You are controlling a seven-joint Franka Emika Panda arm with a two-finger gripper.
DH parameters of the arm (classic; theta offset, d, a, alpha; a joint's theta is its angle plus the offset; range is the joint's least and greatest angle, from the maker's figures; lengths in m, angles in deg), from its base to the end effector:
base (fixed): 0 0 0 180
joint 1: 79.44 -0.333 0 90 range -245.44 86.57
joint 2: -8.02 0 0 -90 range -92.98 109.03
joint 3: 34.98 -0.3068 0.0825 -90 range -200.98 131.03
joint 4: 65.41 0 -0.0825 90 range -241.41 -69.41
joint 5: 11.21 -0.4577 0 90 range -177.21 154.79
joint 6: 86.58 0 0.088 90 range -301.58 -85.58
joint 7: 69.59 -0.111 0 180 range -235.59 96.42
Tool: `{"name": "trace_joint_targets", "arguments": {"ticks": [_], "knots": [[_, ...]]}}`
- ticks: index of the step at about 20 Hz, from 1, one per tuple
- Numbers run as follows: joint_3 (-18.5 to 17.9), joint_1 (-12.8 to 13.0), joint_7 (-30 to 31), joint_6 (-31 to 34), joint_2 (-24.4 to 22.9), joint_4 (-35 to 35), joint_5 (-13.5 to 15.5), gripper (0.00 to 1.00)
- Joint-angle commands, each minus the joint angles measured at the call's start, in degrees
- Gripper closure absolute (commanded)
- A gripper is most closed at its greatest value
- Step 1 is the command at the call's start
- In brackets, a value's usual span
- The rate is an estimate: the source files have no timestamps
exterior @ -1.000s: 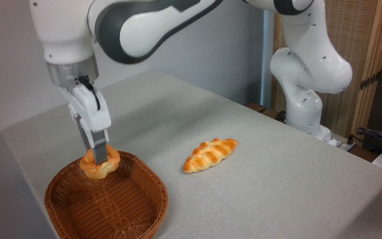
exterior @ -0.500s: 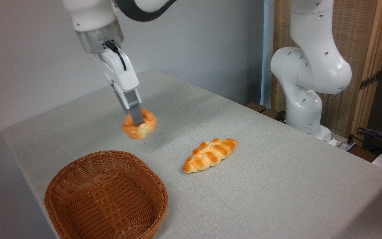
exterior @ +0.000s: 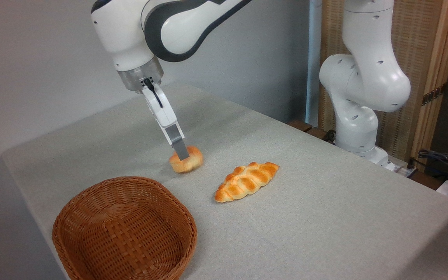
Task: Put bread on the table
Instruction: 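Open the gripper to release the bun and raise it away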
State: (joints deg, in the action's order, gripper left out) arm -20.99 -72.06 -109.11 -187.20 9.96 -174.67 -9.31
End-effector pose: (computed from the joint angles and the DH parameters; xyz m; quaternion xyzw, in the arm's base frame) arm 0.5723 -0.2264 0.4236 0.8604 -0.5008 -0.0874 0.0342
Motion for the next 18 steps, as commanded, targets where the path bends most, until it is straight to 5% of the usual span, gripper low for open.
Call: {"name": "trace_joint_targets", "arguments": {"ticks": [1,7,14,18], "knots": [[-0.6,0.5,-0.3,-2.0,-0.1,-0.9,-0.4,0.0],[-1.6,-0.7,0.6,-1.0,-2.1,3.0,-0.4,0.0],[-1.9,-10.8,0.4,9.0,-2.1,16.4,-0.1,0.0],[-5.2,-11.2,-2.8,11.4,-2.2,18.7,-0.4,0.0]]}}
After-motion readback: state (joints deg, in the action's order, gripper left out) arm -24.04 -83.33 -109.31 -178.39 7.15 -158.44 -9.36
